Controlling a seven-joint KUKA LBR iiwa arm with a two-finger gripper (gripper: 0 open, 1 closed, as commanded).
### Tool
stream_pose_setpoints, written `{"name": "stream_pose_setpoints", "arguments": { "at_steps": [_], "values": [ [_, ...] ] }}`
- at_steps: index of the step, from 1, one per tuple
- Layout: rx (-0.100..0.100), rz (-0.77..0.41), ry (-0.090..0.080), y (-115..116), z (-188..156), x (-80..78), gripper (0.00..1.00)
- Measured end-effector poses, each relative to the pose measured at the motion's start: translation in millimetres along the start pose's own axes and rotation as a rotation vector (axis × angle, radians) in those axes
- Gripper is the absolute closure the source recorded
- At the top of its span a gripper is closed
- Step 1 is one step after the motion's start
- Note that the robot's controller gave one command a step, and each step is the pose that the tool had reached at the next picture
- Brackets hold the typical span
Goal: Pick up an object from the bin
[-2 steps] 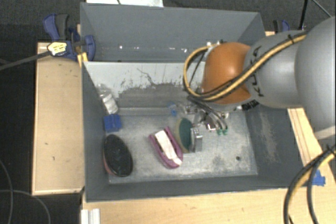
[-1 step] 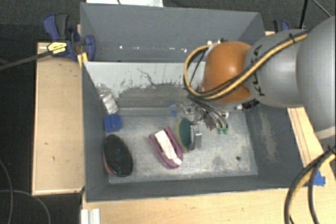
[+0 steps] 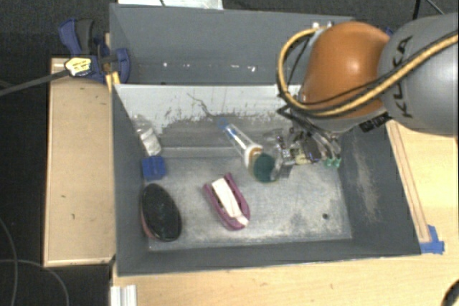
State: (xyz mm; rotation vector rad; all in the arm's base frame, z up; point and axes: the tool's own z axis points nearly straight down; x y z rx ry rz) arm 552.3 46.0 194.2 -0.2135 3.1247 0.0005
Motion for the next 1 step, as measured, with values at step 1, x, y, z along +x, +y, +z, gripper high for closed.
{"name": "stream_pose_setpoints", "arguments": {
  "at_steps": [1],
  "values": [
    [0.001, -0.431, 0.001, -23.6, -70.0, -20.9, 1.00]
  ]
}}
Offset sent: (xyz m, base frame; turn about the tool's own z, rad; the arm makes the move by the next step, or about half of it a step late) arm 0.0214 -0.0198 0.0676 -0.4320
